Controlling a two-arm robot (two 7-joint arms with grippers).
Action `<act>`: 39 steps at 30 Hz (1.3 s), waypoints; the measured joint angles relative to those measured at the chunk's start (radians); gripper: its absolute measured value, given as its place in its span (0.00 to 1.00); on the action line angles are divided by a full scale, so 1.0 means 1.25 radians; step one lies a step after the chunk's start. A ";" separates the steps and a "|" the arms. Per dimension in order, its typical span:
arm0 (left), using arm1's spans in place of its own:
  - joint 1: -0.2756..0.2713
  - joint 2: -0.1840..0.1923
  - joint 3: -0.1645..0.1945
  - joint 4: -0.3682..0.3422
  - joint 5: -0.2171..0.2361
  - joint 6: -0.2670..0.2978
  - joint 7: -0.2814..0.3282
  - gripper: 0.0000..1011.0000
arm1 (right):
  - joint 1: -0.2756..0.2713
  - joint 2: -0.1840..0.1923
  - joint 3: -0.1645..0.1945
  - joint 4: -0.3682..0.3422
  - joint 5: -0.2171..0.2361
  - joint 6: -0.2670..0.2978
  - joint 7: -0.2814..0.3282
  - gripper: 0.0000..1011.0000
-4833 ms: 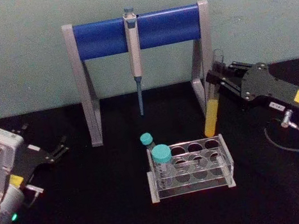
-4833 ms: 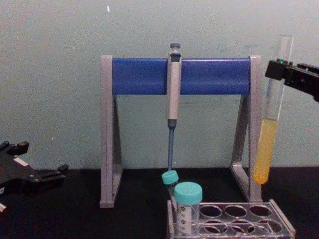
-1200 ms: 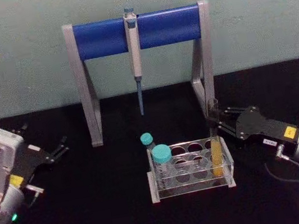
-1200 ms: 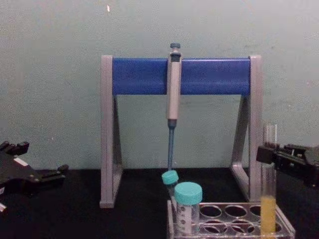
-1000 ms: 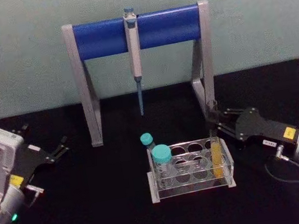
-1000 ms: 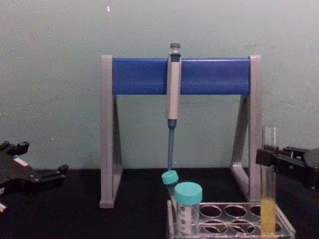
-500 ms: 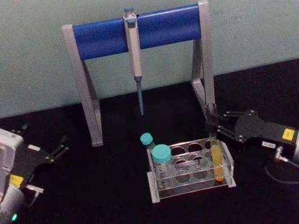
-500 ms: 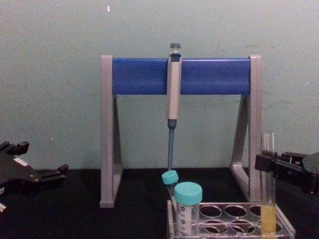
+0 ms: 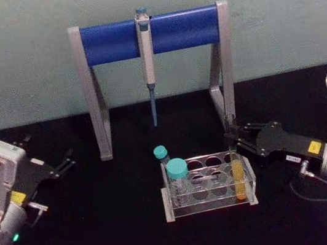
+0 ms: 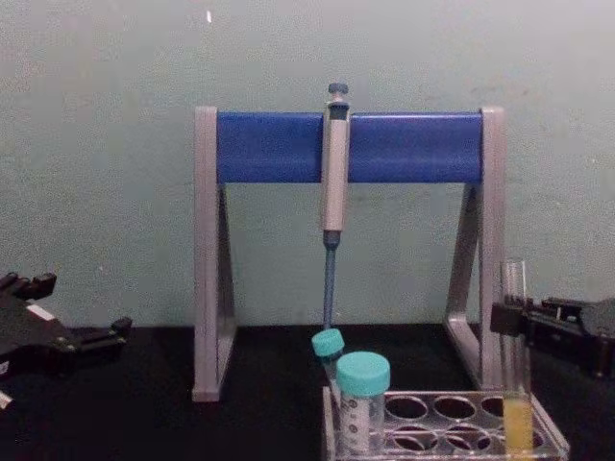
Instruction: Pick up the test tube from the test tube rack, shake it, then place it back into the test tube rack.
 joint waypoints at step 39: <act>0.000 0.000 0.000 0.000 0.000 0.000 0.000 0.99 | -0.001 0.000 0.001 -0.001 -0.002 0.000 -0.001 0.69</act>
